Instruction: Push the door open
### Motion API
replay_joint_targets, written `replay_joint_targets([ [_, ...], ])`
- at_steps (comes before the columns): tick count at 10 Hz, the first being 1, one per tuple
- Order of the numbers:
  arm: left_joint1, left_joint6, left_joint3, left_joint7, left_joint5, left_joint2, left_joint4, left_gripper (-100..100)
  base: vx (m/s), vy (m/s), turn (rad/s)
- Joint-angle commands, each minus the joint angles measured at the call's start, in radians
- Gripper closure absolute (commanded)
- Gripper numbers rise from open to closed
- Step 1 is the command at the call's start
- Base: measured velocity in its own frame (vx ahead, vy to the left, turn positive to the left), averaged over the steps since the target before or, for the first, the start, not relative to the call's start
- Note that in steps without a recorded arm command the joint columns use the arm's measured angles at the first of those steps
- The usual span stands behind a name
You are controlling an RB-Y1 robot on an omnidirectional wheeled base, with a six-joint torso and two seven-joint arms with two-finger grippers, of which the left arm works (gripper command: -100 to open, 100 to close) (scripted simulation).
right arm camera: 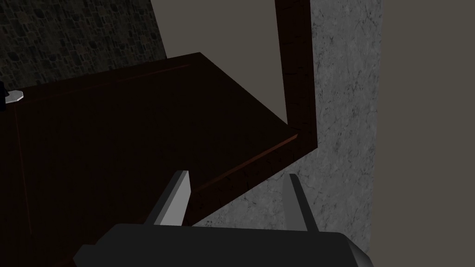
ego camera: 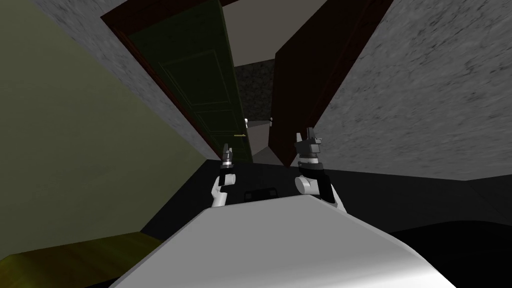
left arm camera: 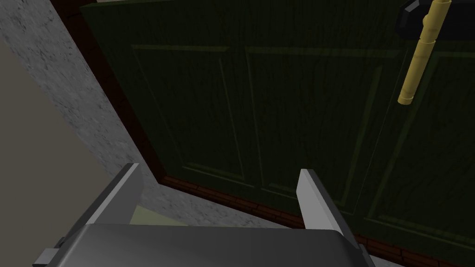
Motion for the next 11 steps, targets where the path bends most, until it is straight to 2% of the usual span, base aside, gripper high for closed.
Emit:
replay_joint_targets([
  [1,-0.012,-0.001,-0.003,0.002,0.000,-0.001,0.037,-100,0.048,0.044,-0.011],
  [2,-0.044,0.002,-0.006,0.007,0.002,0.001,0.068,-100,0.048,0.044,-0.006],
  [3,-0.044,0.002,-0.006,0.007,0.002,0.001,0.088,-100,0.041,0.035,-0.010],
  [4,-0.076,0.005,-0.009,0.012,0.004,0.003,0.122,-100,0.049,0.050,-0.006],
  [5,-0.076,0.005,-0.009,0.012,0.004,0.003,0.139,-100,0.046,0.051,-0.010],
  [6,-0.107,0.008,-0.012,0.018,0.006,0.004,0.173,-100,0.052,0.058,-0.011],
  [7,-0.107,0.008,-0.012,0.018,0.006,0.004,0.190,-100,0.043,0.049,-0.010],
  [8,-0.139,0.011,-0.015,0.023,0.008,0.005,0.226,-100,0.052,0.053,-0.005],
  [9,-0.139,0.011,-0.015,0.023,0.008,0.005,0.241,-100,0.050,0.040,-0.010],
  [10,-0.171,0.014,-0.019,0.028,0.010,0.006,0.270,-100,0.047,0.045,-0.007],
  [11,-0.171,0.014,-0.019,0.028,0.010,0.006,0.292,-100,0.040,0.041,-0.010],
])
